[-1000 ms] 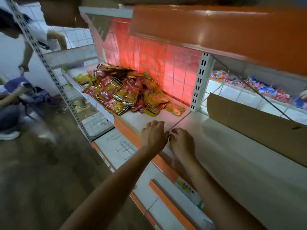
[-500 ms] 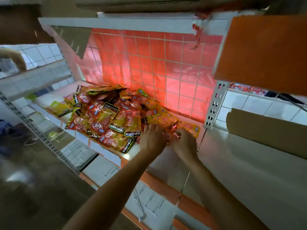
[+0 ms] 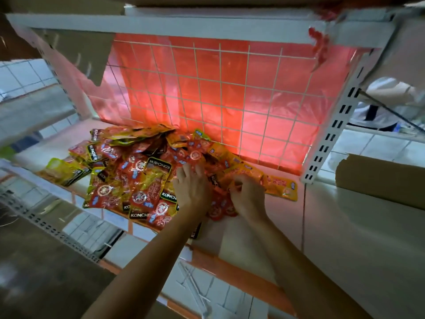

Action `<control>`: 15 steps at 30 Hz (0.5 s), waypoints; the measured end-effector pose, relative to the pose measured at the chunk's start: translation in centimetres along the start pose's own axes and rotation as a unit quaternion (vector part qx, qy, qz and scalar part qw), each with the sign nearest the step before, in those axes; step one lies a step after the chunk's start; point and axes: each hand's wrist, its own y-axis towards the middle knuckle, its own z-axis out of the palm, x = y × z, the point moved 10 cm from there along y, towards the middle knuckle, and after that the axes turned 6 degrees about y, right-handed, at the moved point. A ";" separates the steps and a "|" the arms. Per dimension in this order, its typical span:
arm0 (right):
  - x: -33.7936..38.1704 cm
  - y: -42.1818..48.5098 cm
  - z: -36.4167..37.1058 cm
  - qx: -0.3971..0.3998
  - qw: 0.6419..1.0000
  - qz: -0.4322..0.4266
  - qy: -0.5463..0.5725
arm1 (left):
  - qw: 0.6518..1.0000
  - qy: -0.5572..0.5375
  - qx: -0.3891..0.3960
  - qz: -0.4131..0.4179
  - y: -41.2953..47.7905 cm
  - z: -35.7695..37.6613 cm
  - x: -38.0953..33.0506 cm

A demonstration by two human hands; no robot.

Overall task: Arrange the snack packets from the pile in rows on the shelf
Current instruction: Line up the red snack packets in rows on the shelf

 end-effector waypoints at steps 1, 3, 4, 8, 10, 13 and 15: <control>0.5 0.1 0.6 0.004 1.000 0.001 0.006 | 1.000 0.001 0.004 -0.004 0.1 0.1 0.6; 1.5 0.2 1.8 0.011 1.000 0.006 0.007 | 1.000 0.001 -0.002 0.001 0.3 0.0 1.3; 1.9 0.2 2.4 0.016 1.000 0.008 0.006 | 1.000 -0.004 -0.015 0.003 0.4 -0.4 1.7; 3.5 -0.1 4.4 0.032 0.999 0.011 -0.001 | 0.998 -0.024 -0.047 -0.024 1.4 -1.4 4.6; 4.0 -0.2 5.1 0.028 0.999 0.012 -0.024 | 0.998 -0.016 -0.041 -0.036 1.7 -1.2 6.2; 4.2 -0.2 6.2 0.044 0.996 0.037 -0.062 | 0.998 -0.012 -0.054 -0.031 1.4 -1.4 7.7; 4.2 0.0 6.8 0.057 0.991 0.057 -0.103 | 0.996 -0.014 -0.073 -0.041 0.9 -1.7 8.5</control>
